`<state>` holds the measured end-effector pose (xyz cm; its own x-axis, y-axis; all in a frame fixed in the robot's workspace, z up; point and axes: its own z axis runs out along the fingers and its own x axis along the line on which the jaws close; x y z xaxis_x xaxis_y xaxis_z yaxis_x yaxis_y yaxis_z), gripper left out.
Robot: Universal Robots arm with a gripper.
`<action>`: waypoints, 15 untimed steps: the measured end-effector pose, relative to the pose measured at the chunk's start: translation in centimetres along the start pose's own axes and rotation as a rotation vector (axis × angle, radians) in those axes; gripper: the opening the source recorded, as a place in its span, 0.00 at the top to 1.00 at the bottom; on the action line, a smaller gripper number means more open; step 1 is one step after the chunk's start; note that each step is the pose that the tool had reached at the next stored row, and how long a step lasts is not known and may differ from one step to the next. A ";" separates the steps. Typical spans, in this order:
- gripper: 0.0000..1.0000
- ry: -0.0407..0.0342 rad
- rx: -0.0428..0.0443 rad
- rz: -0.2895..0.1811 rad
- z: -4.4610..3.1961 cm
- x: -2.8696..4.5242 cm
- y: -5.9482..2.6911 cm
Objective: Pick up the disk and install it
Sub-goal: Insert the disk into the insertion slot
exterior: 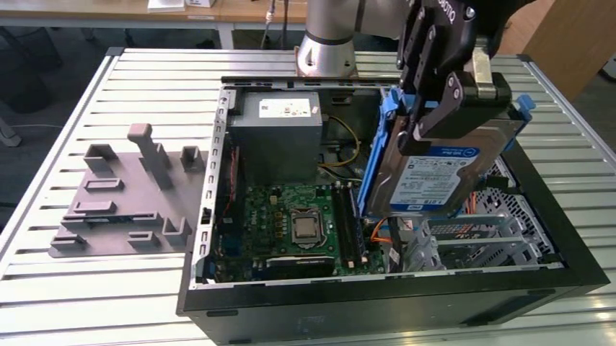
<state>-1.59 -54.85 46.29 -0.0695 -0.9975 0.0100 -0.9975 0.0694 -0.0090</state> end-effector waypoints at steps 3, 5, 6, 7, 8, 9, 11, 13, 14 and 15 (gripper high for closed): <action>0.64 0.0000 0.0013 0.000 0.18 0.21 -0.14; 0.64 0.0002 0.0014 0.000 0.29 0.35 -0.40; 0.64 0.0001 0.0014 0.000 0.34 0.42 -0.56; 0.64 0.0000 0.0014 0.000 0.40 0.47 -0.71; 0.64 -0.0001 0.0015 -0.001 0.44 0.51 -0.85; 0.64 -0.0002 0.0015 -0.002 0.48 0.53 -0.99; 0.64 0.0002 0.0014 -0.005 0.49 0.53 -1.23; 0.64 0.0001 0.0015 -0.007 0.52 0.53 -1.44; 0.64 0.0001 0.0015 -0.007 0.54 0.54 -1.53; 0.64 0.0000 0.0015 -0.008 0.57 0.54 -1.63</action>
<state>0.01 -55.51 45.74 -0.0618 -0.9980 0.0101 -0.9980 0.0617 -0.0105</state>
